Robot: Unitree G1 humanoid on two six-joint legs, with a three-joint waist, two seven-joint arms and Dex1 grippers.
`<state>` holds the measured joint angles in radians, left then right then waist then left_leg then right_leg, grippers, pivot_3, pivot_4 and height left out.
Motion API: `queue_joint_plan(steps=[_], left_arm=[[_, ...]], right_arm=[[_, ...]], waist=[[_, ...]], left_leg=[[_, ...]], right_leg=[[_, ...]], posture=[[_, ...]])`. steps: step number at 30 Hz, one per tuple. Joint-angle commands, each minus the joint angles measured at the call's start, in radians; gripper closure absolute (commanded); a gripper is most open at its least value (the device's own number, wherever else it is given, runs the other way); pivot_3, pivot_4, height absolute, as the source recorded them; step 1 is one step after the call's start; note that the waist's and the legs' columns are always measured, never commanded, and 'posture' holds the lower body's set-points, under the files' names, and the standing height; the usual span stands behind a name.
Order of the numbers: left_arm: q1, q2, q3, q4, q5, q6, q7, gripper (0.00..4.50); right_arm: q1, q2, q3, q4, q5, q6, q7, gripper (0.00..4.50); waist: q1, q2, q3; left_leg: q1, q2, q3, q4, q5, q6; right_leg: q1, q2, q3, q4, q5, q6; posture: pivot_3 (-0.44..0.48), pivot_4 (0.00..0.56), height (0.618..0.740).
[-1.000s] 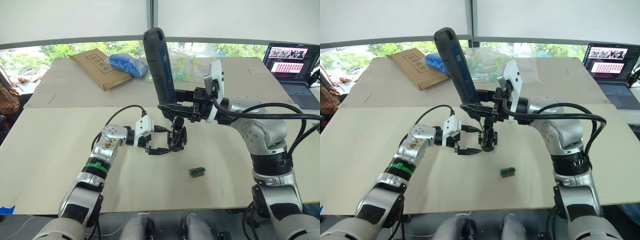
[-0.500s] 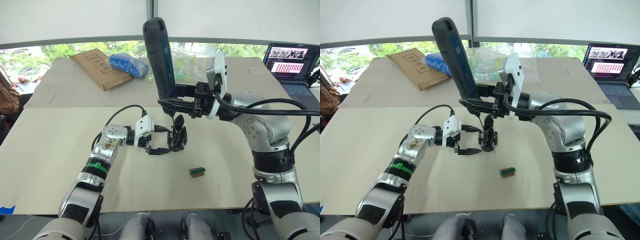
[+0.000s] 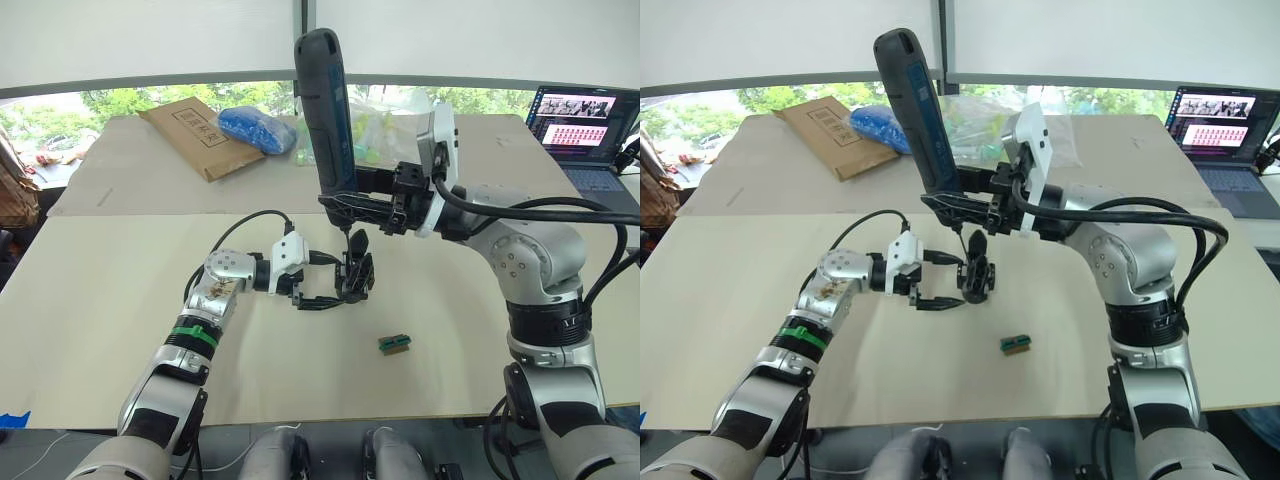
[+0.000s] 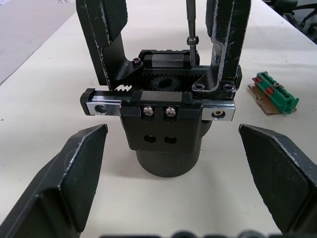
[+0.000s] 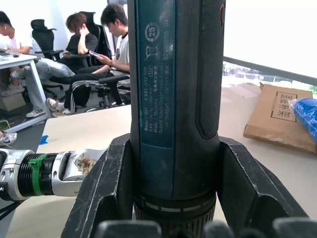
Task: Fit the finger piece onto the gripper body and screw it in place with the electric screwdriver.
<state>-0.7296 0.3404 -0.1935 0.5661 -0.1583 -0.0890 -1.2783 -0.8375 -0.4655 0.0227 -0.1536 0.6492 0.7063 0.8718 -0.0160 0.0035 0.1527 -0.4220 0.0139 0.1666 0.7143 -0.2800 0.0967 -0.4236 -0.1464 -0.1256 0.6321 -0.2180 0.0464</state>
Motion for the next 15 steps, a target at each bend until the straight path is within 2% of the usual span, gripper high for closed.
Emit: queue_joint_plan(steps=[1, 15], left_arm=[[-0.004, -0.004, 0.001, -0.006, 0.001, -0.023, -0.001, 0.00], [-0.004, -0.003, 0.001, -0.007, -0.002, -0.011, -0.005, 0.00]], right_arm=[[-0.008, 0.001, -0.033, -0.055, 0.030, -0.009, -0.001, 2.60], [0.006, 0.013, -0.023, -0.062, 0.025, -0.019, -0.001, 2.60]], waist=[[0.000, 0.000, 0.000], [0.000, 0.000, 0.000]], left_leg=[[0.000, 0.000, 0.000, 0.000, 0.000, 0.000], [0.000, 0.000, 0.000, 0.000, 0.000, 0.000]], right_leg=[[0.000, 0.000, 0.000, 0.000, 0.000, 0.000], [0.000, 0.000, 0.000, 0.000, 0.000, 0.000]], posture=[[0.000, 0.150, 0.732], [0.000, 0.150, 0.732]])
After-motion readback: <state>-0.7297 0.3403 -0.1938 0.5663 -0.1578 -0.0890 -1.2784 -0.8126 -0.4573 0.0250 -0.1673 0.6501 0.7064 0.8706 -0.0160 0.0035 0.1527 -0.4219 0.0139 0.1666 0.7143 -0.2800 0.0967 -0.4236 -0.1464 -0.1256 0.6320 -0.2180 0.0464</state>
